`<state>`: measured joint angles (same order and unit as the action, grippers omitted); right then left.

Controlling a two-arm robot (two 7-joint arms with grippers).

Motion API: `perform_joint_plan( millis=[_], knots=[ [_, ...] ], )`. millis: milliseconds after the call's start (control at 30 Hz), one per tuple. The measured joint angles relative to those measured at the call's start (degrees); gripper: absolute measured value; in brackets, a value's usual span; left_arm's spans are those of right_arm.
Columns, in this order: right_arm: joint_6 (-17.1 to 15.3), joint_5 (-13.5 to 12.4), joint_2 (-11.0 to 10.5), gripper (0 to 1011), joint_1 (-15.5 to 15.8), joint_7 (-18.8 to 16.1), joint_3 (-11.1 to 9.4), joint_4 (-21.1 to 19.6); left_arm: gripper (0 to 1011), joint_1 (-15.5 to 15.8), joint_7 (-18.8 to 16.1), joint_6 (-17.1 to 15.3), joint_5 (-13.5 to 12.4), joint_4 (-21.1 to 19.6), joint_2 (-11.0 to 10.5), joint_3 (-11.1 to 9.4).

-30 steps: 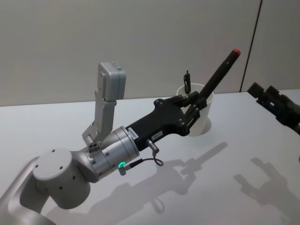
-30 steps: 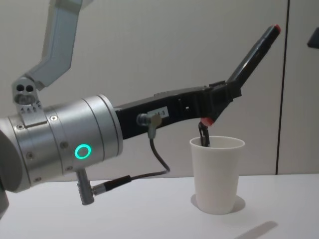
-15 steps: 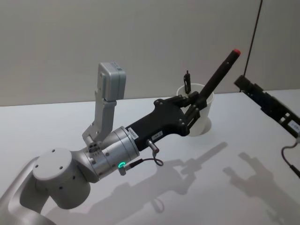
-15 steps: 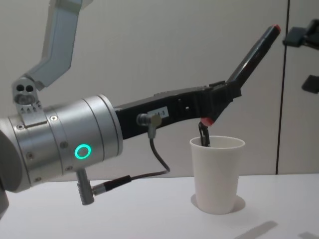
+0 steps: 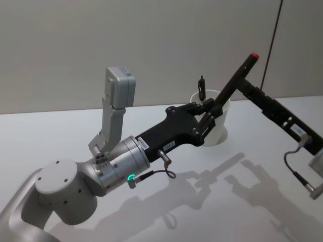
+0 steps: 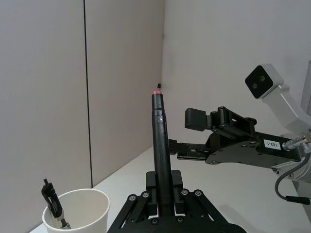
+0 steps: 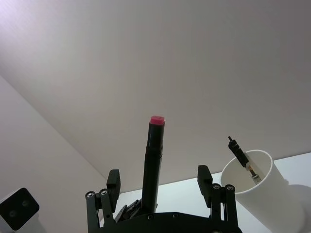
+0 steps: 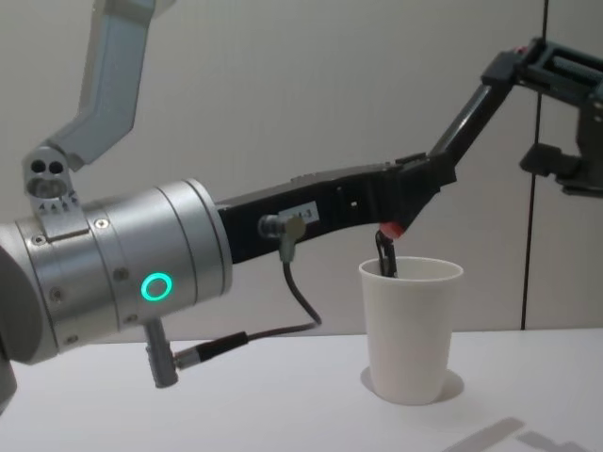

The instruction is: Place the pen into the pen holder.

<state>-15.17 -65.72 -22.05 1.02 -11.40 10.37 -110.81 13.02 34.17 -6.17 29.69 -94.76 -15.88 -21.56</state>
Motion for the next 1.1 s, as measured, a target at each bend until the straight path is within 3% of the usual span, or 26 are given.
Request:
perform_joint_plan(
  millis=[467, 833, 1100],
  knots=[
    [0.7, 2.0, 3.0, 1001, -2.7, 0.9, 2.5, 2.3, 180, 0.0, 0.0, 0.0, 0.0, 0.0, 0.0, 0.0],
    [1.1, 2.5, 4.1, 998, -3.7, 0.8, 3.5, 3.3, 180, 0.0, 0.0, 0.0, 0.0, 0.0, 0.0, 0.0],
    [1.3, 2.7, 4.4, 836, -4.0, 0.7, 3.8, 3.6, 180, 0.0, 0.0, 0.0, 0.0, 0.0, 0.0, 0.0]
  ],
)
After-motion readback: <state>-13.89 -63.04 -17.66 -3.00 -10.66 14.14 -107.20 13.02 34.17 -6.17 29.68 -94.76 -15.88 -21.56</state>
